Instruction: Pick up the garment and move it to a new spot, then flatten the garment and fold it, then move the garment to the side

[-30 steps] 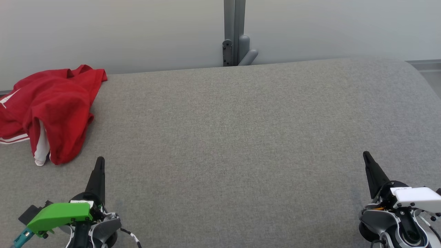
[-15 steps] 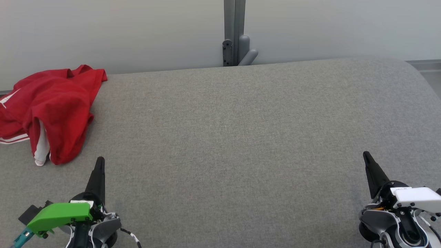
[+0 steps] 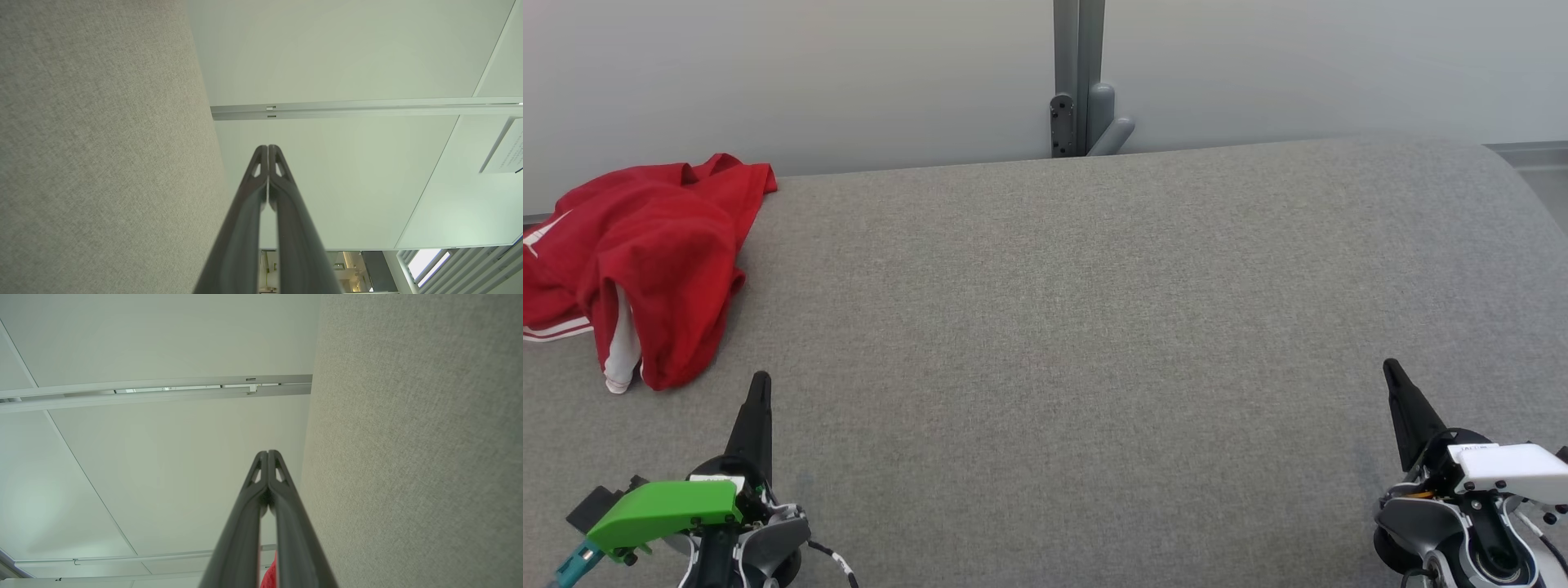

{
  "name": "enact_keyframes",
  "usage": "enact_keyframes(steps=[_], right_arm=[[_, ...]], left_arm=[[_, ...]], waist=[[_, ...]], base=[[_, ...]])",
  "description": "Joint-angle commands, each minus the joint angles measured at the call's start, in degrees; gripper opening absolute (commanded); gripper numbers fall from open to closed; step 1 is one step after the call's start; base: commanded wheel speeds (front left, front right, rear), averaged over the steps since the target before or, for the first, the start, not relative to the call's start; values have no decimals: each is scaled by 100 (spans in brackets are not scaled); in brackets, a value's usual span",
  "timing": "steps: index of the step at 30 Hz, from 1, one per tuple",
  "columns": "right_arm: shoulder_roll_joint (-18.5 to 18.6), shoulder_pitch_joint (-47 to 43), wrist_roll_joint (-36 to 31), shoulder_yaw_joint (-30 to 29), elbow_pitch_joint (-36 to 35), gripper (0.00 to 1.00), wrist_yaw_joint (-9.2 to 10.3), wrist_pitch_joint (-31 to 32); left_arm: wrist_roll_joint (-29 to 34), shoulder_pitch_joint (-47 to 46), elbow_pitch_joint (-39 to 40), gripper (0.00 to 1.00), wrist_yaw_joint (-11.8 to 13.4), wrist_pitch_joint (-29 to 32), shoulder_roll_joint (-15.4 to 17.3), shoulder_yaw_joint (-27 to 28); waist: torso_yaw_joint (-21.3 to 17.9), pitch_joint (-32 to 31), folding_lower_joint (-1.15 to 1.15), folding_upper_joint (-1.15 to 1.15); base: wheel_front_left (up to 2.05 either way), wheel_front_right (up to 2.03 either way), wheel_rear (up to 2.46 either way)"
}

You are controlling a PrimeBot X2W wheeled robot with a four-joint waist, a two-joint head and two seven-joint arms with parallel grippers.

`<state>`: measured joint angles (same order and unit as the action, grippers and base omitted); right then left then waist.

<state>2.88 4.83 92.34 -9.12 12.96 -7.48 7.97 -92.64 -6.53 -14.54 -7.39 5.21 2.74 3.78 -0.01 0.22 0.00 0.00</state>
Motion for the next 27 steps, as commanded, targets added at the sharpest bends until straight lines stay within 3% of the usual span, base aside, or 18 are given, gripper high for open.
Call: enact_keyframes(steps=[1, 27], right_arm=[[2, 38, -4, -1, -14, 0, -3, 3], [2, 39, -4, -1, -14, 0, -3, 3]], left_arm=[[-7, -54, 19, 0, -26, -7, 28, 16], [-7, -54, 19, 0, -26, -7, 28, 16]], waist=[[0, 0, 0, 0], [0, 0, 0, 0]], base=[[0, 0, 0], [0, 0, 0]])
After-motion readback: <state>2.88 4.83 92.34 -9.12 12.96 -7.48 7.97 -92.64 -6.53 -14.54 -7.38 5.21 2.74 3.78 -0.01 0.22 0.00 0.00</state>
